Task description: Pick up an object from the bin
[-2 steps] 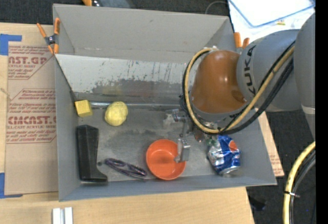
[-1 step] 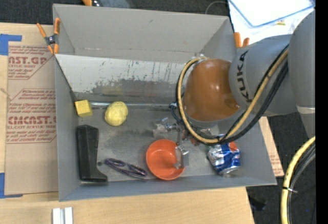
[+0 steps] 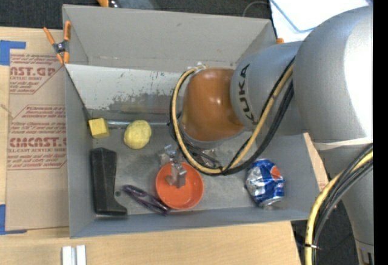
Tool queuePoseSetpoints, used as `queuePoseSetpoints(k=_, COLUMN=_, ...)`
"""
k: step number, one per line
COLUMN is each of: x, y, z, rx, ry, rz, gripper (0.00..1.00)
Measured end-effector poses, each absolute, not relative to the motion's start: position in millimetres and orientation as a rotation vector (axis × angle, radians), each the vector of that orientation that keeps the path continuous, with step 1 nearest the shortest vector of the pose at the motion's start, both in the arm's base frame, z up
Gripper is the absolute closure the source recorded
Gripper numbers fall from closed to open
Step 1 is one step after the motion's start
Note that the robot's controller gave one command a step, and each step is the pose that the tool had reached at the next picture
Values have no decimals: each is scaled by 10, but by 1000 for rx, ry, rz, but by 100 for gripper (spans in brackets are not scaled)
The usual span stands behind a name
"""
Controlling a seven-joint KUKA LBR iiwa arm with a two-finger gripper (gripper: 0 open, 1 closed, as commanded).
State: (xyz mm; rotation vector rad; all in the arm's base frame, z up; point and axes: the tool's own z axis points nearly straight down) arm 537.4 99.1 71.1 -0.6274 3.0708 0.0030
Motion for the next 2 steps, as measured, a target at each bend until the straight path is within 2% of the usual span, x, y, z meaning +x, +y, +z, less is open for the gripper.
queuePoseSetpoints(k=2, x=5367, y=898, z=711, rx=-727, ry=3047, rz=5, gripper=100)
